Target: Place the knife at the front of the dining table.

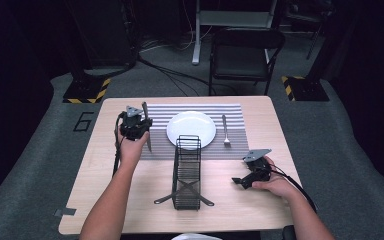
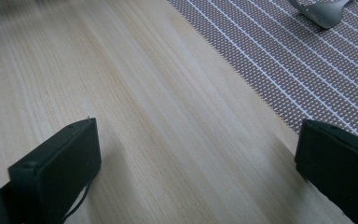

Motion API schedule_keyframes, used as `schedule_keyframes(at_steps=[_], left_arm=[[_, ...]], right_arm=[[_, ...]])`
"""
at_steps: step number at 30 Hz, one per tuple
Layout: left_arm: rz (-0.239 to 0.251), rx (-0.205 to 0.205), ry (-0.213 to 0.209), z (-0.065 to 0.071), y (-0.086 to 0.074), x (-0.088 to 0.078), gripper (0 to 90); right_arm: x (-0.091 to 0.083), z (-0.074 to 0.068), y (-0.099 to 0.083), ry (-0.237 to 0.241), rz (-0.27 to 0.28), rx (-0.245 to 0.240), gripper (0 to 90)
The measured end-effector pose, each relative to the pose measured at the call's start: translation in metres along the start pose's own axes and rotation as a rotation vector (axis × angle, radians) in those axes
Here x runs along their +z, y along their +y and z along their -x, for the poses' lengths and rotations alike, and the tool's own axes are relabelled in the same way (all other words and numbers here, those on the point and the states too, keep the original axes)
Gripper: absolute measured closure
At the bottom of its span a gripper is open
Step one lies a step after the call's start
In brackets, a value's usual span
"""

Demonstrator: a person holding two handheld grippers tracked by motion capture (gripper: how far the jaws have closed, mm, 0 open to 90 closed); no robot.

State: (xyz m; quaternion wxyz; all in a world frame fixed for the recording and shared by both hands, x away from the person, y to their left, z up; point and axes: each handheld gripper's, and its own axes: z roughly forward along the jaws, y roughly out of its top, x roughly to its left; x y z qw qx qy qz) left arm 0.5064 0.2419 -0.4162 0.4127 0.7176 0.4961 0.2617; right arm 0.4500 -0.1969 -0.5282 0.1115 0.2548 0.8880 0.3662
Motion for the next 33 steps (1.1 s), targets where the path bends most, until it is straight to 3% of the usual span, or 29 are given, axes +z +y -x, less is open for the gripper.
schedule_keyframes(at_steps=[17, 24, 33], left_arm=[[0.051, -0.051, 0.033, -0.002, -0.001, 0.017, 82.9], [0.048, -0.078, 0.043, -0.004, 0.002, 0.026, 82.9], [0.069, -0.157, 0.057, -0.018, -0.002, 0.041, 82.9]], right_arm=[[0.0, 0.0, 0.0, 0.0, 0.0, 0.0, 0.0], [0.0, 0.0, 0.0, 0.001, 0.0, 0.0, 0.0], [0.0, 0.0, 0.0, 0.0, 0.0, 0.0, 0.0]])
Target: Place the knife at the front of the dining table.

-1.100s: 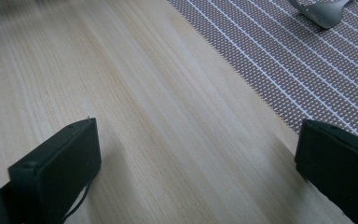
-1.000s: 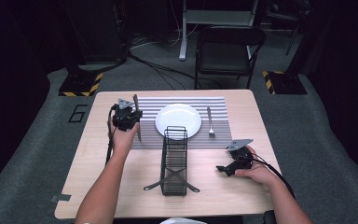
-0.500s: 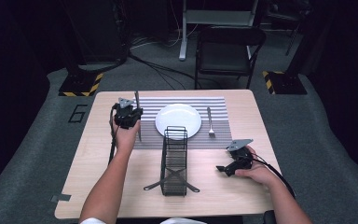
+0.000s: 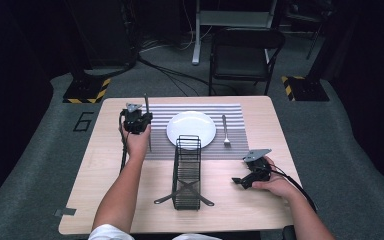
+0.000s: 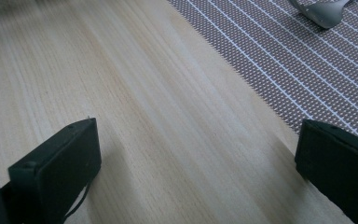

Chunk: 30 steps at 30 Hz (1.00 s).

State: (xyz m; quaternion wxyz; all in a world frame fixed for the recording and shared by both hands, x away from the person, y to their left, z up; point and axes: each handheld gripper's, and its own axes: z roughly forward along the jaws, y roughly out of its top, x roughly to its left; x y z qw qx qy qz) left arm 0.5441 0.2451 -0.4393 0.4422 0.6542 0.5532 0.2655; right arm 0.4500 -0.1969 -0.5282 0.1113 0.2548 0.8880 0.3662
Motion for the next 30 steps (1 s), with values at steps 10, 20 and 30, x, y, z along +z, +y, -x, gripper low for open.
schedule_keyframes(at_steps=[10, 20, 30], left_arm=[[-0.006, 0.011, 0.014, 0.004, -0.001, 0.018, 82.9], [-0.015, 0.004, 0.028, 0.007, -0.008, 0.038, 83.0], [-0.033, -0.036, 0.049, 0.005, -0.008, 0.052, 83.0]], right_arm=[[0.0, 0.0, 0.0, 0.0, -0.002, 0.007, 0.0], [0.0, 0.0, 0.0, 0.0, -0.002, 0.007, 0.0], [0.0, 0.0, 0.0, 0.0, -0.002, 0.007, 0.0]])
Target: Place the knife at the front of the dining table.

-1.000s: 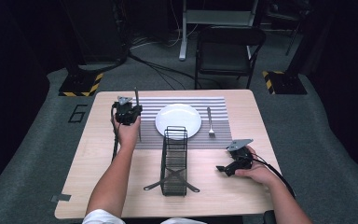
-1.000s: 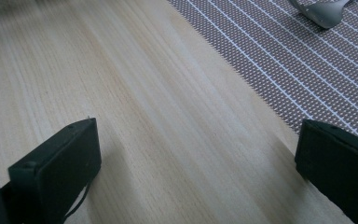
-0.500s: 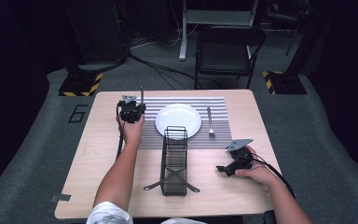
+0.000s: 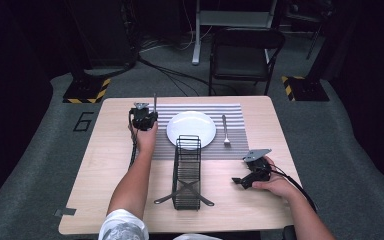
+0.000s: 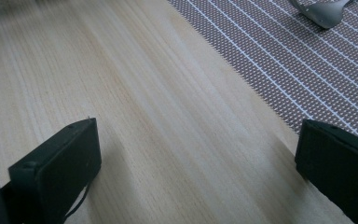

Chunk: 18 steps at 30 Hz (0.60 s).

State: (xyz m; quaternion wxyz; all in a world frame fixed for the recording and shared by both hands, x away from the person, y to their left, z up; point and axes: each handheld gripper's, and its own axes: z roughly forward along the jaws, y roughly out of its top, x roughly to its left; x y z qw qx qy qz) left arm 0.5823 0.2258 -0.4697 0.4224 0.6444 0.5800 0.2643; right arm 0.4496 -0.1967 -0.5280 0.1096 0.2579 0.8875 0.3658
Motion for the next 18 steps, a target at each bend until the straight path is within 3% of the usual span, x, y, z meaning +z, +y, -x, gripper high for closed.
schedule_keyframes(at_steps=[5, 9, 18], left_arm=[[-0.018, -0.01, 0.018, 0.002, -0.002, 0.011, 83.0], [-0.03, -0.059, 0.013, -0.001, -0.005, 0.016, 82.9], [-0.055, -0.084, 0.028, -0.005, -0.012, 0.025, 82.9]], right_arm=[[0.0, 0.0, 0.0, 0.0, 0.0, 0.0, 0.0], [0.0, 0.0, 0.0, 0.0, 0.0, 0.001, 0.0], [0.0, 0.0, 0.0, 0.0, 0.001, 0.001, 0.0]])
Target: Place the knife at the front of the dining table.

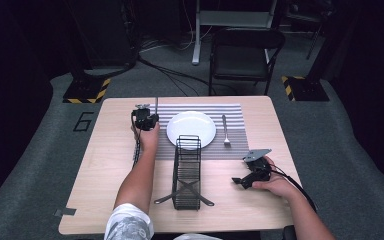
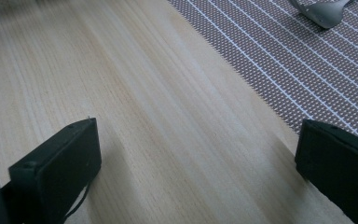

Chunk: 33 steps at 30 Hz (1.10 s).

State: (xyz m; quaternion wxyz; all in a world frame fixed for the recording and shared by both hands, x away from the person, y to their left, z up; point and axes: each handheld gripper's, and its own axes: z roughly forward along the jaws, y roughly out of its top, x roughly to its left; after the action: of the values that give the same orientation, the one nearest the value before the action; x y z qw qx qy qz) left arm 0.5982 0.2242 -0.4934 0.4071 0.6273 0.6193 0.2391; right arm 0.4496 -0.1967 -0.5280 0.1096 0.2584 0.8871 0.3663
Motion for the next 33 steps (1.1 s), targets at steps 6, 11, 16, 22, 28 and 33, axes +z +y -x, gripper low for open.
schedule_keyframes(at_steps=[6, 11, 16, 22, 28, 33], left_arm=[[-0.011, -0.01, 0.015, 0.001, -0.002, 0.006, 82.9], [-0.019, -0.015, 0.028, 0.001, 0.0, 0.012, 82.8], [-0.039, 0.001, 0.037, 0.004, 0.0, 0.021, 82.8], [-0.067, -0.015, 0.052, 0.001, -0.002, 0.028, 82.8], [-0.101, -0.041, 0.071, -0.003, 0.0, 0.033, 82.7], [-0.115, -0.033, 0.08, -0.003, 0.0, 0.035, 82.4]], right_arm=[[0.0, 0.0, 0.0, 0.0, 0.0, 0.0, 0.0], [0.0, 0.0, 0.0, 0.0, 0.0, -0.001, 0.0], [0.0, 0.0, 0.0, 0.0, 0.0, -0.001, 0.0], [0.0, 0.0, 0.0, 0.0, 0.002, 0.005, 0.0], [0.0, 0.0, 0.0, 0.001, 0.002, 0.003, 0.0], [0.0, 0.0, 0.0, 0.001, 0.002, 0.002, 0.0]])
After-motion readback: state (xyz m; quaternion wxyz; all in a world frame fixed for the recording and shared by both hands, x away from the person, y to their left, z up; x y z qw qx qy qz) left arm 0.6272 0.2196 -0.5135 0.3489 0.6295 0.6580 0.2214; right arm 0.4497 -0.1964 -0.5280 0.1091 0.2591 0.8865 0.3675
